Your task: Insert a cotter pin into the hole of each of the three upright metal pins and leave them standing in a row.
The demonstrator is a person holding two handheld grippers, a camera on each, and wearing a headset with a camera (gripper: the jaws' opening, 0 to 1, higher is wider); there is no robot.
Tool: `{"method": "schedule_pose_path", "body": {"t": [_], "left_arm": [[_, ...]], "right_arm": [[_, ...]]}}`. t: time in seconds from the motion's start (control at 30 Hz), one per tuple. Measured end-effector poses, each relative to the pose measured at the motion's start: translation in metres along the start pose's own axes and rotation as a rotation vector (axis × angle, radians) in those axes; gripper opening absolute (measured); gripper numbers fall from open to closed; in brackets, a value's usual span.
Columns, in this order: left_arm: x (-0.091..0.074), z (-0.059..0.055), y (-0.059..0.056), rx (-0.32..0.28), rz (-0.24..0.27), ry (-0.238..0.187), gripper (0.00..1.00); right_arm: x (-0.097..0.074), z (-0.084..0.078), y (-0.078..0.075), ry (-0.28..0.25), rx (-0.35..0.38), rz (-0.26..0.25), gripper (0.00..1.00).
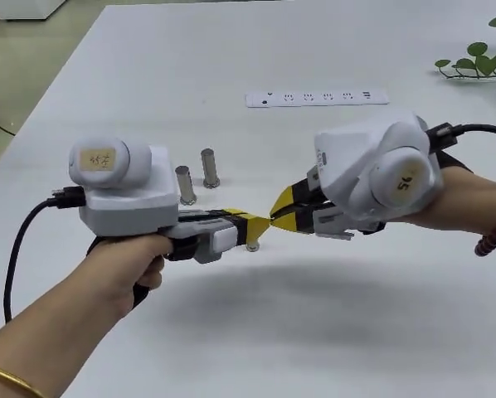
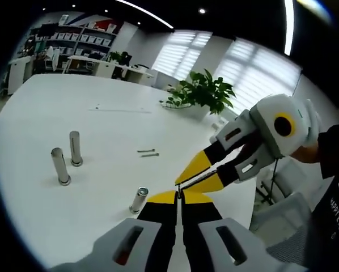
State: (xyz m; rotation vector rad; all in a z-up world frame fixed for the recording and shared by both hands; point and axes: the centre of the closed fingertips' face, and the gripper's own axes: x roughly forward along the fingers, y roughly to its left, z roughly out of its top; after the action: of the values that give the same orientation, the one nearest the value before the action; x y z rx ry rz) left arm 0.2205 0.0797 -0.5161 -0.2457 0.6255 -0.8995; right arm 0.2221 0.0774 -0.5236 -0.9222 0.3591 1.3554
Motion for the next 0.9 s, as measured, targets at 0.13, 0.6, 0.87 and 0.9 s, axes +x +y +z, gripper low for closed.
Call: {"method": "schedule_pose_path", "body": {"t": [0.13, 0.6, 0.87, 0.9], "left_arm": [[-0.002, -0.004, 0.003, 0.029, 0.002, 0.003, 0.00], [-0.011, -0.026, 0.006, 0.280, -0.030, 0.027, 0.00], [-0.014, -0.032, -0.007, 0.371, -0.092, 0.034, 0.00], [-0.014, -0.032, -0.009, 0.376, -0.102, 0.032, 0.00]], "right_arm": [[0.000, -0.002, 0.002, -0.025, 0.094, 0.023, 0.03], [-0.003, -0.002, 0.016, -0.139, 0.451, 0.173, 0.11], [-0.010, 0.005, 0.035, -0.198, 0.558, 0.277, 0.11], [-0.011, 0.006, 0.037, -0.202, 0.564, 0.287, 0.10]]}}
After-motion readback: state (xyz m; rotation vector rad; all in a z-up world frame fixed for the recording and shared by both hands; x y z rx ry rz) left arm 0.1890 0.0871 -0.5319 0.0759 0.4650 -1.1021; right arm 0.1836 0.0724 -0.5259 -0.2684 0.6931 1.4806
